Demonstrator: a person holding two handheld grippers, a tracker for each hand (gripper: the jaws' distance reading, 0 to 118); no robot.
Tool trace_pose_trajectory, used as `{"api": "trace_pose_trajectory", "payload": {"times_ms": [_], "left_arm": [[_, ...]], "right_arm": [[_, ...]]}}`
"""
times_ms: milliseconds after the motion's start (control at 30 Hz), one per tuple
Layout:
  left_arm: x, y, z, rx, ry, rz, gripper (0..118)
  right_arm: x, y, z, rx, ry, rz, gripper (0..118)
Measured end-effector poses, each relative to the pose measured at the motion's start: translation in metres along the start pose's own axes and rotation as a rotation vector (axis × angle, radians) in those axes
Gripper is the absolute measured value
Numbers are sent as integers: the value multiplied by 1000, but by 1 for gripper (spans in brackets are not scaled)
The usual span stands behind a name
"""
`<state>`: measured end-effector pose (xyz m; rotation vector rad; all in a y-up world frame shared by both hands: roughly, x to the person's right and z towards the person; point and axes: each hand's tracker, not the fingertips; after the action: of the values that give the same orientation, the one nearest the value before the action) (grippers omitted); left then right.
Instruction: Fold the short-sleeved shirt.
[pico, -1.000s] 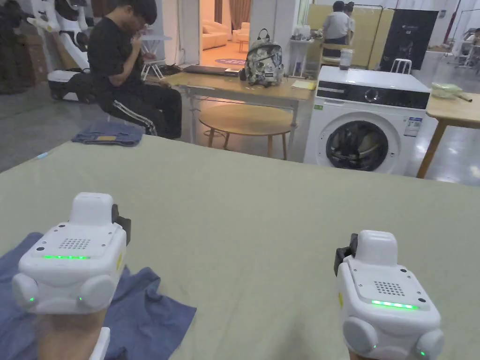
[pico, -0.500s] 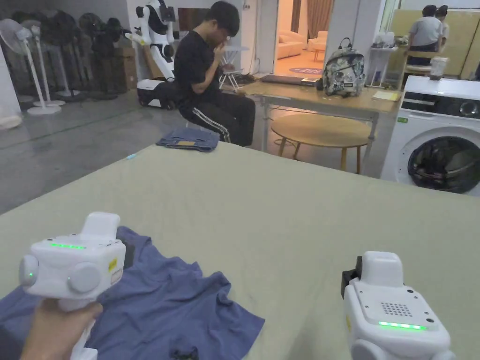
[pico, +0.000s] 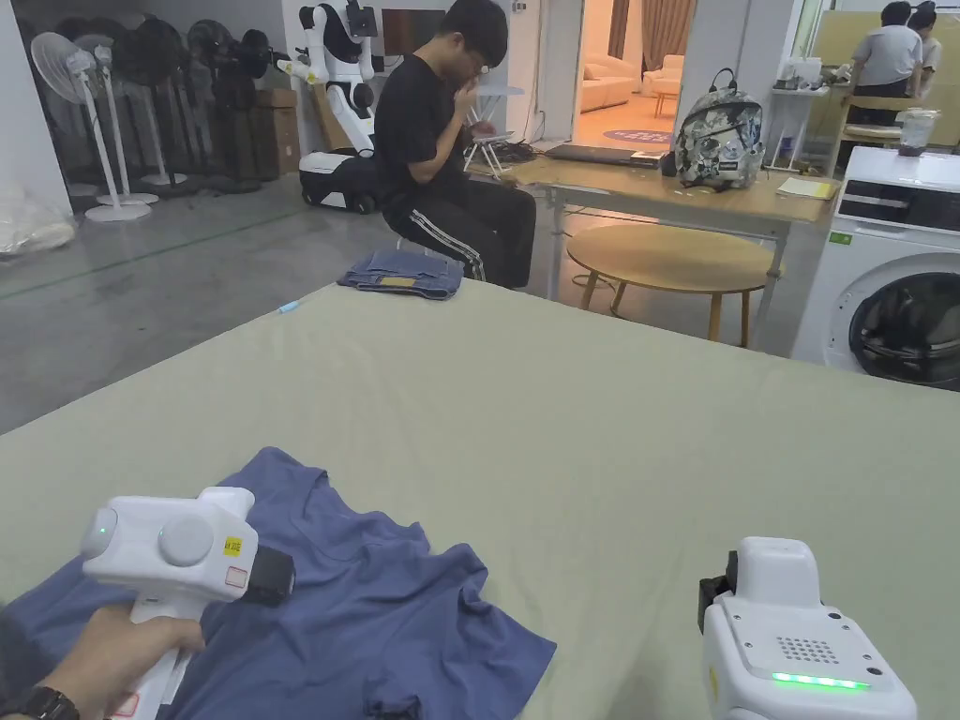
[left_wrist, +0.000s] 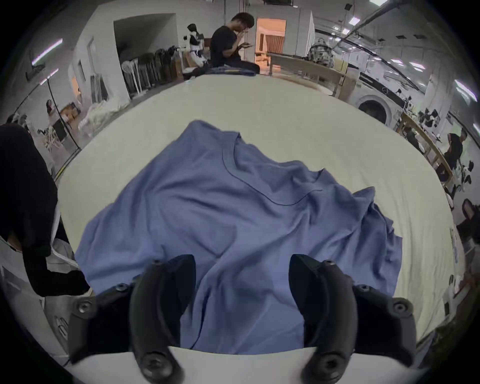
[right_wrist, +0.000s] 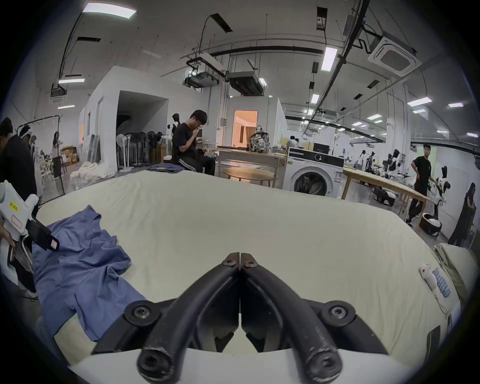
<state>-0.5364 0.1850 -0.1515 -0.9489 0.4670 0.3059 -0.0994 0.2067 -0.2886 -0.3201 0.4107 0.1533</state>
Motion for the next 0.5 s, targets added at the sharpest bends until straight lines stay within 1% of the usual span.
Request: {"api": "trace_pose_trajectory", "payload": {"times_ms": [33,100,133,233,333,400,433,467,500], "left_arm": [[-1,0,-4,-9,1,-1,70],[-1,0,-16,-67,18,-18,81],[0,0,-21,-91,24,-32,82],[4,-9,-39,-179,35,-72,82],[6,-15,-42,-144,40,-85,80],[7,-13,-41,-139,37,-95,72],[10,-15,-37,-133,27,-122,67],[12,-15,-36,-131,33,-142,61],[15,-16,-35,-124,34,-161,53]], "right_arm": [[0,-1,-1,-4,-2,1,0],[-1,-2,0,-11,-3,4,0],[-2,-3,0,-14,-3,6,0],[-3,-5,0,-22,-4,11,0],[-3,-7,0,-34,-5,17,0],[-3,-14,-6,-36,-9,17,0],[-3,-14,-7,-38,-15,17,0],[-3,-15,-7,-42,-22,14,0],[-3,-16,-7,-49,-27,6,0]]}}
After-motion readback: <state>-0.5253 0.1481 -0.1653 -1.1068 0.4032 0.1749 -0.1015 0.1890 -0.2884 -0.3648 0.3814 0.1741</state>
